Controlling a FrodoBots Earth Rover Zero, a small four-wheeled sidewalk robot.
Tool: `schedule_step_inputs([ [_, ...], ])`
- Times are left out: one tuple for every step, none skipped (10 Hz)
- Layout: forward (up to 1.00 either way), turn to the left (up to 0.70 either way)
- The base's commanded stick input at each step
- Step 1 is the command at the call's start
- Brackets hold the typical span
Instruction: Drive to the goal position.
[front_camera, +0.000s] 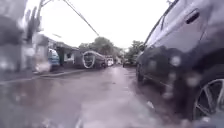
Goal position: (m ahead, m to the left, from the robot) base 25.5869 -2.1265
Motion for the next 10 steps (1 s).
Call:
schedule_step_inputs([
  [1.00,-0.15],
  [1.00,0.00],
  [1.00,0.00],
  [1.00,0.00],
  [1.00,0.00],
  [1.00,0.00],
  [1.00,0.00],
  [1.00,0.00],
  [1.00,0.00],
  [1.00,0.00],
])
